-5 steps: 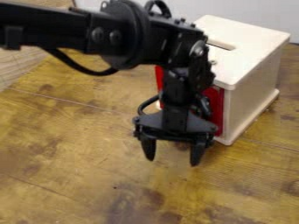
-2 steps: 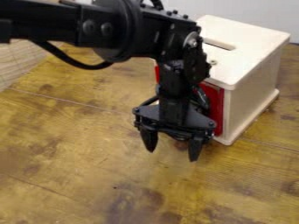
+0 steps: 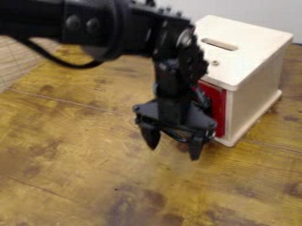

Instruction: Close the drawer

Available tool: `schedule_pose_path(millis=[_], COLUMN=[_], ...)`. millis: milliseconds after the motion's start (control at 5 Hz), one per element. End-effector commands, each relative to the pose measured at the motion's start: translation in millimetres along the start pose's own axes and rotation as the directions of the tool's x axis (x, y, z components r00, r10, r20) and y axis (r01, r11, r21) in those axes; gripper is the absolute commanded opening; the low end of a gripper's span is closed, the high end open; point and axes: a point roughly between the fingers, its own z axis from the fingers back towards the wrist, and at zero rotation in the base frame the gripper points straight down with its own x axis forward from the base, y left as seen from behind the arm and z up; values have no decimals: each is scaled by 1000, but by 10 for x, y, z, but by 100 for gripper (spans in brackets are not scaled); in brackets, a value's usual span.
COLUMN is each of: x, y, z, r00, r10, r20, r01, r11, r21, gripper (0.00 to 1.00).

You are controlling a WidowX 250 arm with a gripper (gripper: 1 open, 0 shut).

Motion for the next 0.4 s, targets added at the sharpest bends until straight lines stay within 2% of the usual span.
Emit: schedule_pose_path(millis=[0, 200], x=[106, 93], y=[-43, -126], z=[316, 282], r00=[993, 989], r10=[54, 92], r20=[109, 117], r01=[-52, -91], r11=[998, 996], r21=[-20, -14], gripper=[100, 100])
